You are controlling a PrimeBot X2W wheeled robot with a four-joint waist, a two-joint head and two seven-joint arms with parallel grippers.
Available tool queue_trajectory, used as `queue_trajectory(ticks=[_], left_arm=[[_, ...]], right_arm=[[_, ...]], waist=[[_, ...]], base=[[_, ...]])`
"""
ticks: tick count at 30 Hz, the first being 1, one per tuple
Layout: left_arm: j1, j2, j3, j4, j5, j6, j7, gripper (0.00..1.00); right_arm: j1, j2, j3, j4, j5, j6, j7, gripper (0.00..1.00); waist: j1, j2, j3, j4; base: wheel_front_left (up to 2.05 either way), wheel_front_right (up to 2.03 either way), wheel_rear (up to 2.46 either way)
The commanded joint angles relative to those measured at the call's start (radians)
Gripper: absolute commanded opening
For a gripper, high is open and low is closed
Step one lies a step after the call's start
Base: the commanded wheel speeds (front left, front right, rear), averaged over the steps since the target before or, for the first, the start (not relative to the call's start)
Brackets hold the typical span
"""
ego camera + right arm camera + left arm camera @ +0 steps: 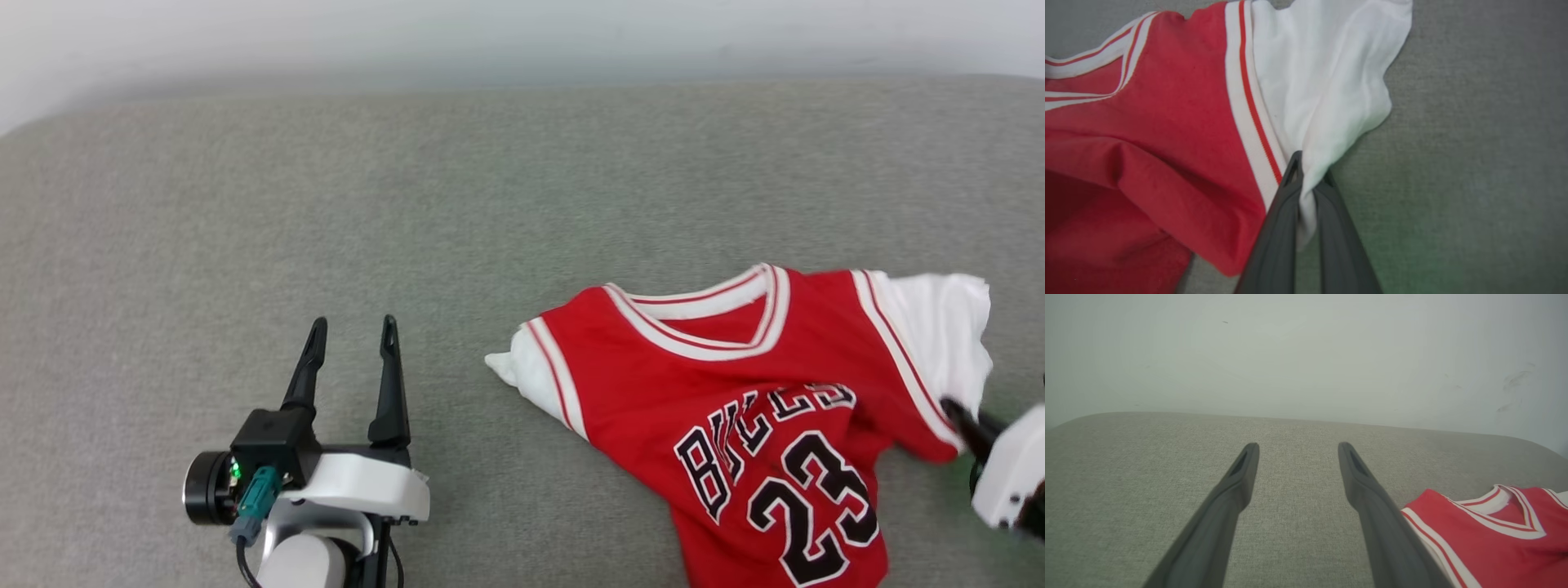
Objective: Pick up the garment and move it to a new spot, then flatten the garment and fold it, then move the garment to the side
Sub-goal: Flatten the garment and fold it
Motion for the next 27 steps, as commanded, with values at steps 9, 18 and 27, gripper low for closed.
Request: queue_trajectory(ticks=[9,18,27], left_arm=[[0.053,0.017,0.029,0.045,-0.01,-0.014,-0.003,1.0],[0.068,0.026,0.037,0.071,-0.025,-0.017,-0.002,1.0],[0.068,0.051,0.042,0.088,-0.036,-0.006,0.058,1.0]], right_arm=[[0.204,0.175,-0.142,0.085,-0.097,-0.001,-0.086,1.0],[0.205,0.236,-0.313,0.02,-0.26,-0.001,-0.292,1.0],[0.335,0.372,-0.519,-0.321,-0.555,-0.001,-0.326,1.0]], waist=[[0.0,0.0,-0.059,-0.07],[0.0,0.0,-0.094,-0.081],[0.0,0.0,-0.15,-0.097]], base=[[0.0,0.0,0.0],[0.0,0.0,0.0],[0.0,0.0,0.0]])
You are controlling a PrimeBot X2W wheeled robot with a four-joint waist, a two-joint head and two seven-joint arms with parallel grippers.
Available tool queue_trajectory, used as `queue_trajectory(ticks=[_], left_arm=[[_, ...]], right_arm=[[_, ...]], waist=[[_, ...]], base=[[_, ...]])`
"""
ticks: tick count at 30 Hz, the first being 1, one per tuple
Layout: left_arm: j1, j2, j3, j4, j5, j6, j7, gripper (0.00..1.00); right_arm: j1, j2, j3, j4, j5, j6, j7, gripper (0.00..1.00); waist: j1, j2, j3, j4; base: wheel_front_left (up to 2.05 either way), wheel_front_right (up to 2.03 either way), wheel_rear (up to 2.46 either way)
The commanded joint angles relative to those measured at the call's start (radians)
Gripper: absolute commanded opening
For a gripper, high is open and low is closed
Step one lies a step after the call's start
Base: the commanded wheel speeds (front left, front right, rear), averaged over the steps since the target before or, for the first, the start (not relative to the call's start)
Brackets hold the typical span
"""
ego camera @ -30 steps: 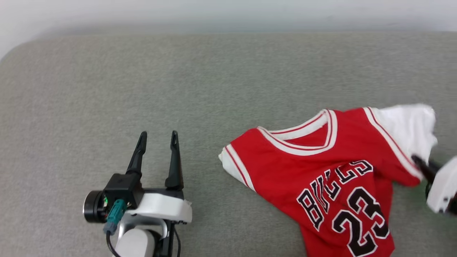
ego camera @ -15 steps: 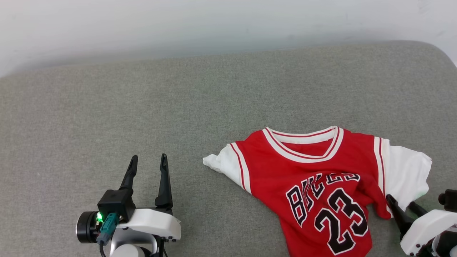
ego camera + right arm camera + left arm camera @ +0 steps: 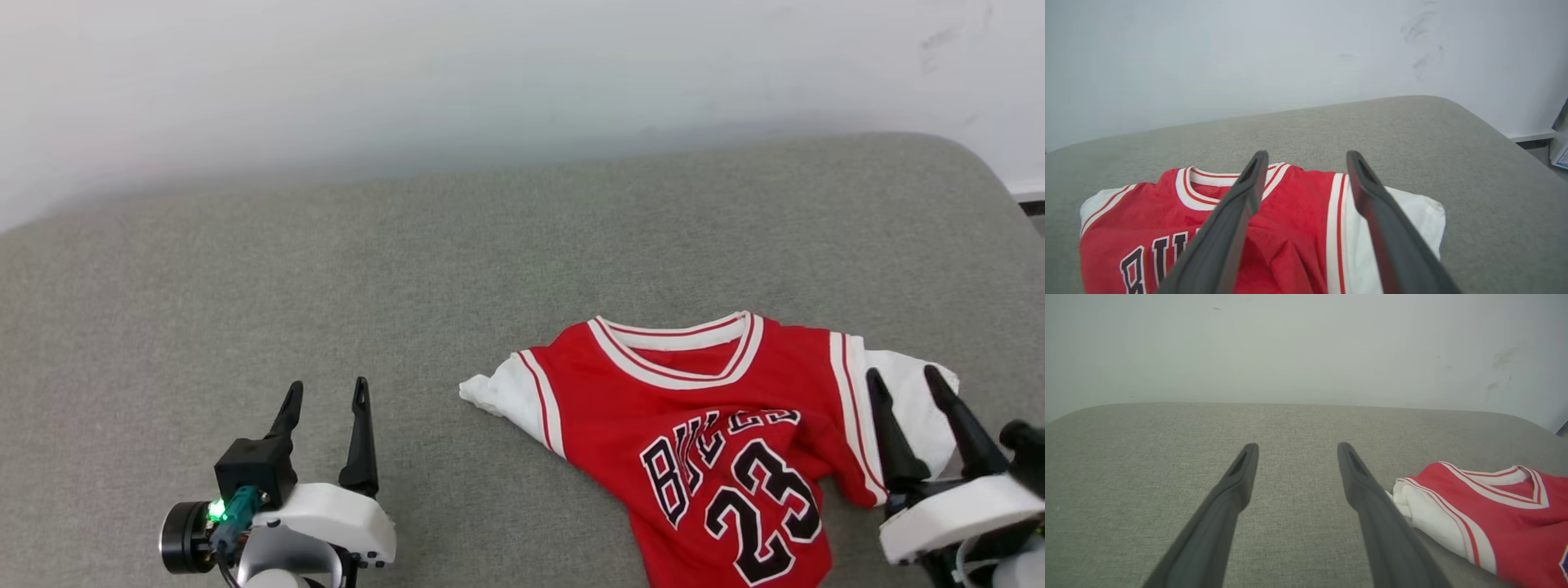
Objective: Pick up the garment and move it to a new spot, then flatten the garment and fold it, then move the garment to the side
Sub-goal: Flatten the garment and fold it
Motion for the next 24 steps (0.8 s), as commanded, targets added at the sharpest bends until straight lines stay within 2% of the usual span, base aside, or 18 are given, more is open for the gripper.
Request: queue_trajectory(ticks=[1,7,11,17,24], left_arm=[[0.007,0.01,0.001,-0.001,-0.004,0.003,0.013,1.0],[-0.028,0.042,-0.021,-0.024,-0.022,-0.027,0.17,1.0],[-0.083,0.061,-0.052,-0.027,-0.044,-0.065,0.323,1.0],[-0.207,0.074,-0.099,0.009,-0.077,-0.113,0.561,1.0],[-0.321,0.092,-0.133,0.088,-0.105,-0.142,0.792,1.0]], right_arm=[[0.033,0.018,-0.015,-0.044,-0.028,-0.001,0.008,1.0],[0.136,0.12,-0.062,-0.299,-0.156,-0.001,0.107,1.0],[0.173,0.158,-0.07,-0.419,-0.19,-0.001,0.168,1.0],[0.176,0.181,-0.065,-0.481,-0.188,-0.001,0.214,1.0],[0.137,0.195,-0.047,-0.462,-0.154,-0.001,0.197,1.0]], waist=[[0.0001,0.0,-0.016,-0.011],[0.0001,0.0,-0.029,-0.05],[0.0001,0.0,-0.011,-0.077],[0.0001,0.0,0.041,-0.114],[0.0001,0.0,0.11,-0.168]], base=[[0.0,0.0,0.0],[0.0,0.0,0.0],[0.0,0.0,0.0],[0.0,0.0,0.0],[0.0,0.0,0.0]])
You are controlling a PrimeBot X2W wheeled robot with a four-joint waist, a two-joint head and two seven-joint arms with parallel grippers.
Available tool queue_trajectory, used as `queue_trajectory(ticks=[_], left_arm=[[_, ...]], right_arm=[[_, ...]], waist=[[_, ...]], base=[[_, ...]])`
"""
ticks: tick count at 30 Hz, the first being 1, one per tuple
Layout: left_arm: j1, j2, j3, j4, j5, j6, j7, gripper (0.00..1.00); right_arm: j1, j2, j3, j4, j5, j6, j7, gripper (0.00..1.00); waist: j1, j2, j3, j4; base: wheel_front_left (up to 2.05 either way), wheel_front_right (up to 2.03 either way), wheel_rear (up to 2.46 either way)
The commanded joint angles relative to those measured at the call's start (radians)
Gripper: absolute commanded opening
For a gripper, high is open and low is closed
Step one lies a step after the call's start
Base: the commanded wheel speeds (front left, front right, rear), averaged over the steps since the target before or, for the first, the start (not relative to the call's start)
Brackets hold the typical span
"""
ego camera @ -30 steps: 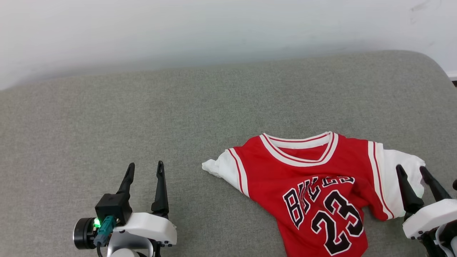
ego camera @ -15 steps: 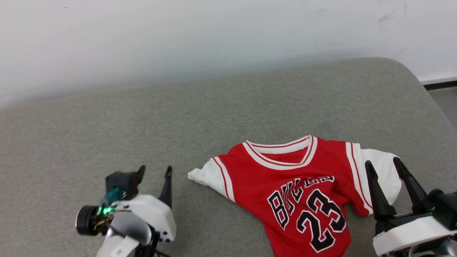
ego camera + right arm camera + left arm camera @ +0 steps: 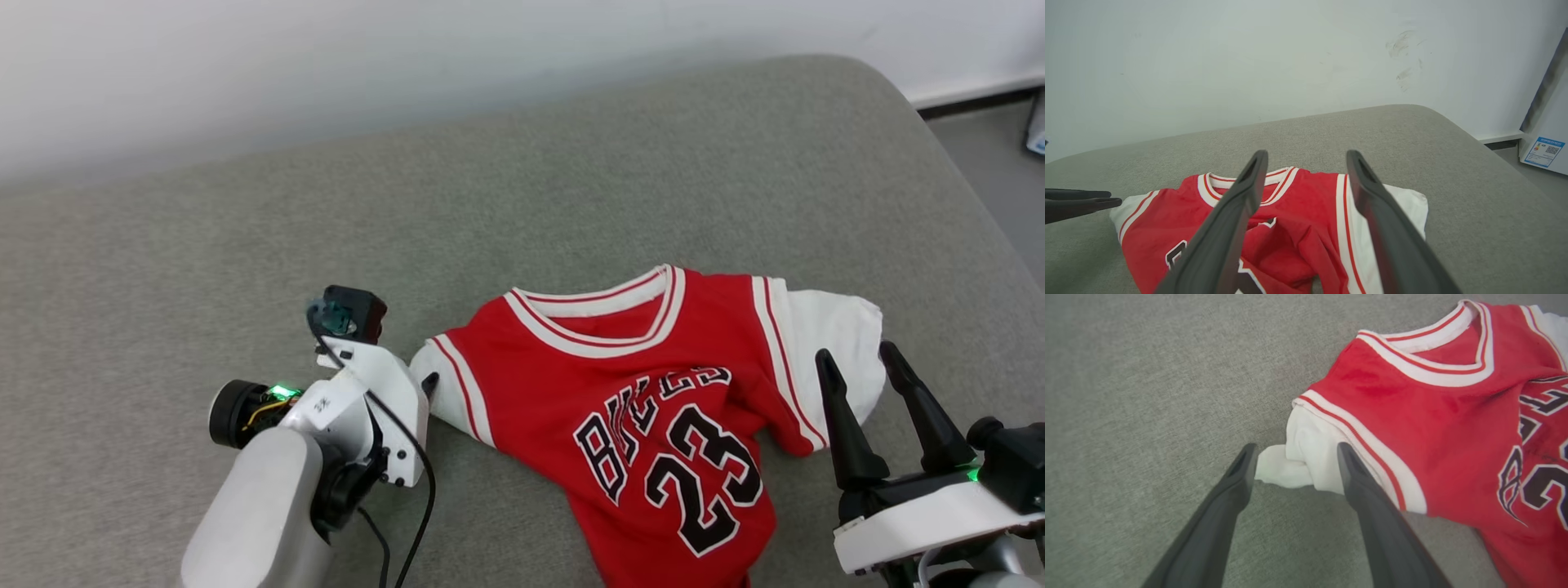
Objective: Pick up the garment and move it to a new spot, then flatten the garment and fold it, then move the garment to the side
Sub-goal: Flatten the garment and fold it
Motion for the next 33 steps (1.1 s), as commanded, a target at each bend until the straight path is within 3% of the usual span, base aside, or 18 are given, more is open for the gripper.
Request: queue_trajectory(ticks=[1,8,12,14,20,33], left_arm=[[-0.022,0.01,-0.004,0.016,-0.002,-0.001,0.034,1.0],[-0.041,0.057,-0.055,0.11,0.023,-0.003,0.247,1.0],[0.0,0.049,-0.102,0.139,0.0,-0.035,0.353,1.0],[0.017,0.045,-0.115,0.136,-0.012,-0.042,0.376,0.0],[0.03,0.063,-0.097,0.091,-0.021,-0.036,0.331,0.0],[0.109,0.114,0.045,-0.092,-0.029,0.074,0.097,0.0]], right_arm=[[-0.021,0.008,0.003,0.01,0.013,-0.001,-0.008,1.0],[-0.054,0.009,0.021,0.067,0.052,-0.001,-0.043,1.0],[-0.065,0.004,0.026,0.096,0.073,-0.001,-0.055,1.0],[-0.071,0.0,0.028,0.108,0.078,-0.001,-0.058,1.0],[-0.08,-0.016,0.034,0.135,0.096,-0.001,-0.052,1.0],[-0.068,-0.068,-0.001,0.177,0.157,-0.001,0.015,1.0]], waist=[[-0.0001,0.0,0.033,-0.029],[-0.0001,0.0,0.087,-0.067],[-0.0001,0.0,0.095,-0.08],[-0.0001,0.0,0.096,-0.083],[-0.0001,0.0,0.076,-0.077],[-0.0001,0.0,-0.023,0.001]], base=[[0.0,0.0,0.0],[0.0,0.0,0.0],[0.0,0.0,0.0],[0.0,0.0,0.0],[0.0,0.0,0.0],[0.0,0.0,0.0]])
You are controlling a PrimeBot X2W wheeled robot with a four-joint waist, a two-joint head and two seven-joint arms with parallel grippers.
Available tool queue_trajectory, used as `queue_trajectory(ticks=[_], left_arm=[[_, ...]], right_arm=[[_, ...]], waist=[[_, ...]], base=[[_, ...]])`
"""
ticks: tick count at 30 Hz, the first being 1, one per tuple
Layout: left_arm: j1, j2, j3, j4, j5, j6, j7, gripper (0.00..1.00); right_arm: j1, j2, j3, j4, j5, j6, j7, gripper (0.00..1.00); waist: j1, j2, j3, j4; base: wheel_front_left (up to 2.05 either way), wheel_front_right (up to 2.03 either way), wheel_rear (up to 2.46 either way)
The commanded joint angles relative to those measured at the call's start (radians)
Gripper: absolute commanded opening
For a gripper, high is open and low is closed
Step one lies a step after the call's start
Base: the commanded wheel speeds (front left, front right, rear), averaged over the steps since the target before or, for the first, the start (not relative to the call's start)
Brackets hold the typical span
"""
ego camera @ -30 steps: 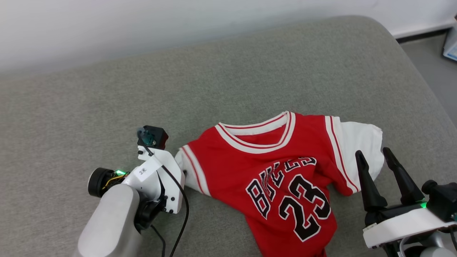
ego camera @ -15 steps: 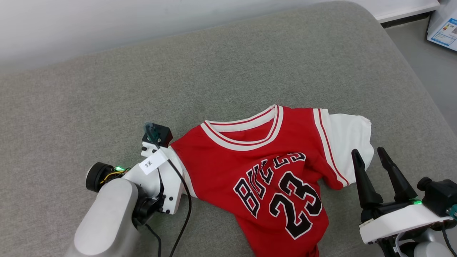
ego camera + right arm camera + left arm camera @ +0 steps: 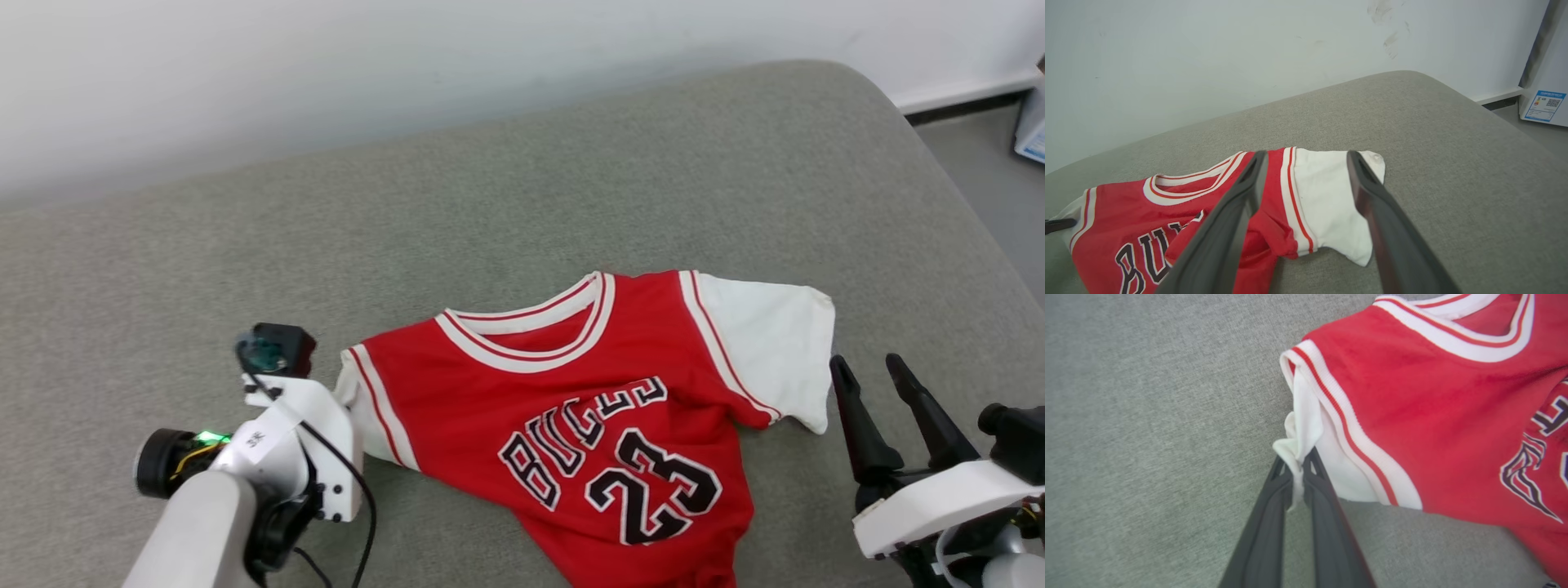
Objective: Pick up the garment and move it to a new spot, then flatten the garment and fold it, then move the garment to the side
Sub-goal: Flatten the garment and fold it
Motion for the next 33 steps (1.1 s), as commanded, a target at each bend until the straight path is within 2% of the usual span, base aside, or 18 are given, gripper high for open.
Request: queue_trajectory(ticks=[1,7,10,15,19,26,33], left_arm=[[0.025,0.016,0.02,-0.023,0.0,0.017,-0.02,0.0],[0.081,0.034,0.072,-0.12,0.014,0.069,-0.097,0.0],[0.098,0.03,0.085,-0.162,0.013,0.087,-0.122,0.0],[0.103,0.014,0.079,-0.223,0.021,0.104,-0.146,0.0],[0.078,-0.006,0.062,-0.26,0.029,0.111,-0.163,0.0],[0.011,-0.037,0.025,-0.283,0.053,0.118,-0.184,0.0],[-0.02,-0.055,0.01,-0.278,0.056,0.122,-0.201,0.0]], right_arm=[[0.001,-0.015,-0.011,0.01,0.014,-0.001,0.017,1.0],[-0.044,-0.085,-0.064,0.119,0.083,-0.001,0.111,1.0],[-0.089,-0.131,-0.07,0.209,0.137,-0.001,0.206,1.0],[-0.205,-0.213,-0.016,0.319,0.223,-0.001,0.415,1.0],[-0.311,-0.264,0.057,0.362,0.27,-0.001,0.525,1.0],[-0.479,-0.32,0.187,0.451,0.327,-0.001,0.587,1.0],[-0.552,-0.324,0.314,0.532,0.387,-0.001,0.578,1.0]], waist=[[-0.0001,0.0,-0.024,0.026],[-0.0001,0.0,-0.04,0.066],[-0.0001,0.0,-0.034,0.086],[-0.0001,0.0,-0.002,0.126],[-0.0001,0.0,0.042,0.157],[-0.0001,0.0,0.131,0.207],[-0.0001,0.0,0.175,0.221]], base=[[0.0,0.0,0.0],[0.0,0.0,0.0],[0.0,0.0,0.0],[0.0,0.0,0.0],[0.0,0.0,0.0],[0.0,0.0,0.0],[0.0,0.0,0.0]])
